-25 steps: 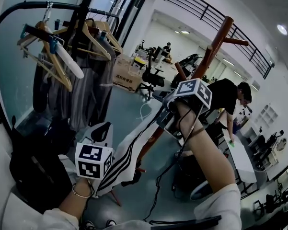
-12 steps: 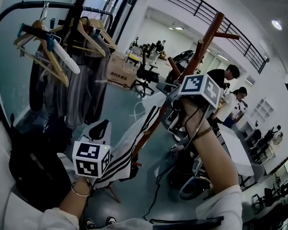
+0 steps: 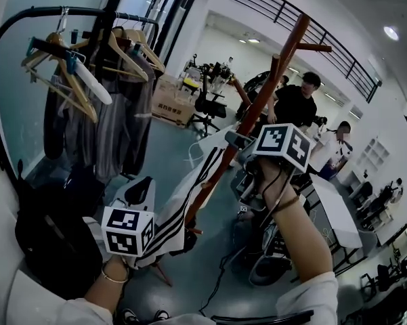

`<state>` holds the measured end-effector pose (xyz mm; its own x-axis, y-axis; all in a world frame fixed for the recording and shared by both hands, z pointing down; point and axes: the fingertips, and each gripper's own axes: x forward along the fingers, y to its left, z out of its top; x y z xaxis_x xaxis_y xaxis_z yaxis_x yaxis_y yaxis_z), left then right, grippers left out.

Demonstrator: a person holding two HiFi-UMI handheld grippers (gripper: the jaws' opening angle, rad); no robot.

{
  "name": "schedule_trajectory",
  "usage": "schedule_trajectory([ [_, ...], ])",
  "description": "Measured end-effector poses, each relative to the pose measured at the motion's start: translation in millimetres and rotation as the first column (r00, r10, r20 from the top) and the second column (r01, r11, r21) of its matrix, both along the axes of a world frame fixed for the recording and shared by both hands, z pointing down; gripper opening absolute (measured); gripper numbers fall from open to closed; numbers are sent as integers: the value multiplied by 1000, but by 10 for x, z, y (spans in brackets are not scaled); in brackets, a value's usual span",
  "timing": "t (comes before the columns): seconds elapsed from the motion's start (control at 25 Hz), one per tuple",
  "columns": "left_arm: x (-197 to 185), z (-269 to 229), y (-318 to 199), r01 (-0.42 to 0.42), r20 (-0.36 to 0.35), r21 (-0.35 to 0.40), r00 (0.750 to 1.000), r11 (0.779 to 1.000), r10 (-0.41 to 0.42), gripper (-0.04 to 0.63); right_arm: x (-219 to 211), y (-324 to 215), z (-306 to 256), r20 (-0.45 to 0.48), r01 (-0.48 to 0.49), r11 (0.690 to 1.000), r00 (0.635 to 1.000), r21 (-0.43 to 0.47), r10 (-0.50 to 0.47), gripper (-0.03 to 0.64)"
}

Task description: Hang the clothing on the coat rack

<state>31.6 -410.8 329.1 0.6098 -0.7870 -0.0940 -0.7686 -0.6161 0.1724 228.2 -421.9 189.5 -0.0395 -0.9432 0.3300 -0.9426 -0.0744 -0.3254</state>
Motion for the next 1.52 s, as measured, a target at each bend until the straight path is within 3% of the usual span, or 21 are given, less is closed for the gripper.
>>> schedule_trajectory([
  [0.44,81,-178,240,53,39,35,998,998,-55,9,272,280,322,-24,50,999,998,1,-50,314],
  [1.04,565,-132,936,107,134,27,985,994,-110,9,703,845,1030,-20,111,994,994,-4,-111,313],
  [1.44,961,8,1364,113,173,8,978,994,-112,9,968,1216,1248,-56,111,990,993,91,-106,309],
  [1.52,1053,45,1424,109,180,4,978,994,-108,9,1073,1290,1323,-62,82,991,995,104,-76,252],
])
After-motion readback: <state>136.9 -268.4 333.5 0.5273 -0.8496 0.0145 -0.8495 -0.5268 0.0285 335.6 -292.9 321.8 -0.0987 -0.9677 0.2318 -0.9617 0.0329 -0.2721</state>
